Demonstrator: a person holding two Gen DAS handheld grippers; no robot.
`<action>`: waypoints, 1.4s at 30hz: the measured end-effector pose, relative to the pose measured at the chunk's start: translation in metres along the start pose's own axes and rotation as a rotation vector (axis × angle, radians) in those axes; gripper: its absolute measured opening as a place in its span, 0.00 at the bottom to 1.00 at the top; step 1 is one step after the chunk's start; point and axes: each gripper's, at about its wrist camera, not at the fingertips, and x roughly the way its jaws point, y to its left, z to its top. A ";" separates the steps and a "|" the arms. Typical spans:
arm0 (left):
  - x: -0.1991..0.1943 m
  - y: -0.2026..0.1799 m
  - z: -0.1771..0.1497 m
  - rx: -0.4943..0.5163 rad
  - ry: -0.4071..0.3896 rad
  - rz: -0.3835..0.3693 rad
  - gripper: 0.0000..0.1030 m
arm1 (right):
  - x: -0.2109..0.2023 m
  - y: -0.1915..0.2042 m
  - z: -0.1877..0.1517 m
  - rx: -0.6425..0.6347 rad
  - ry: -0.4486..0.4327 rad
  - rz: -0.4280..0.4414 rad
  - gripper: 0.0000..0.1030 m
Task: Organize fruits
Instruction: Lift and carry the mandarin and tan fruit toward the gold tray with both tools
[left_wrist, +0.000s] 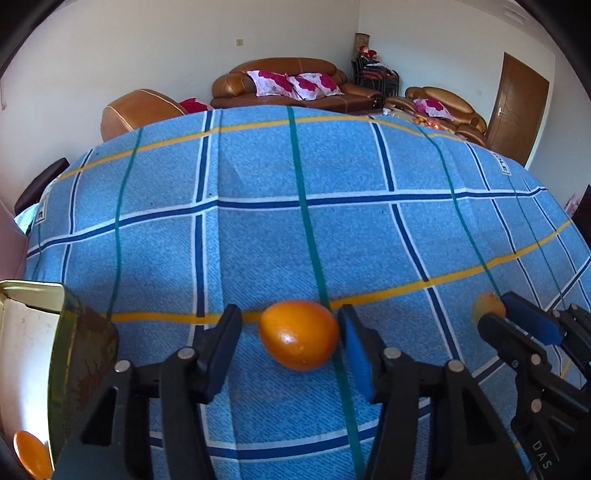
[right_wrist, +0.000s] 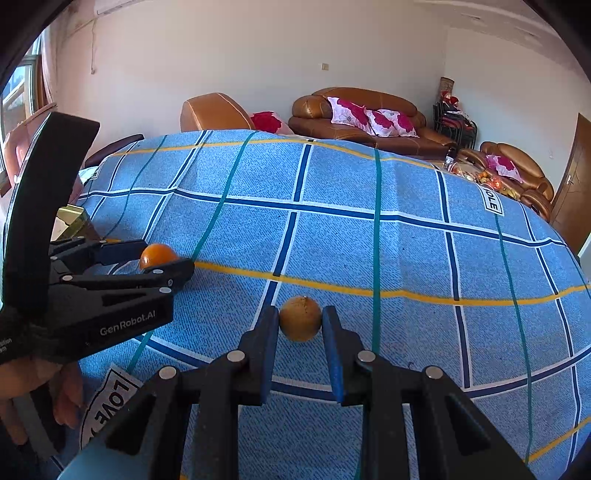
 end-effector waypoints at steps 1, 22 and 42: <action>0.000 0.000 0.000 0.000 0.003 -0.013 0.42 | 0.000 0.001 0.000 -0.003 -0.001 -0.002 0.25; -0.036 -0.006 -0.009 0.055 -0.155 -0.025 0.28 | -0.014 0.004 -0.002 -0.017 -0.075 -0.043 0.25; -0.006 -0.003 -0.012 0.025 0.011 -0.091 0.41 | -0.018 -0.001 -0.001 -0.002 -0.103 -0.035 0.25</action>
